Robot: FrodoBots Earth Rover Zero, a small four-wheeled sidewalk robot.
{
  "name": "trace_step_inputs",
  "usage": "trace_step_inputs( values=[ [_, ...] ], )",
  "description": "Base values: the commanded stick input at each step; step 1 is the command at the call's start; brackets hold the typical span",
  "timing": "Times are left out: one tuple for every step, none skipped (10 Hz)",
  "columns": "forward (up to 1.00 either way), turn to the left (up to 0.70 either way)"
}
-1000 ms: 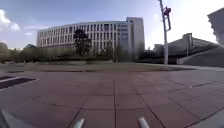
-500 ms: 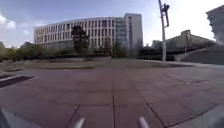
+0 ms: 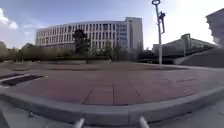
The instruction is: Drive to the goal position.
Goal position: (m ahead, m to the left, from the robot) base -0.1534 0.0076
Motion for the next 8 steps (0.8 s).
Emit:
trace_step_inputs(
  values=[
    [-1.00, 0.00],
    [-1.00, 0.00],
    [-1.00, 0.00],
    [-1.00, 0.00],
    [-1.00, 0.00],
    [-1.00, 0.00],
    [-1.00, 0.00],
    [-1.00, 0.00]
  ],
)
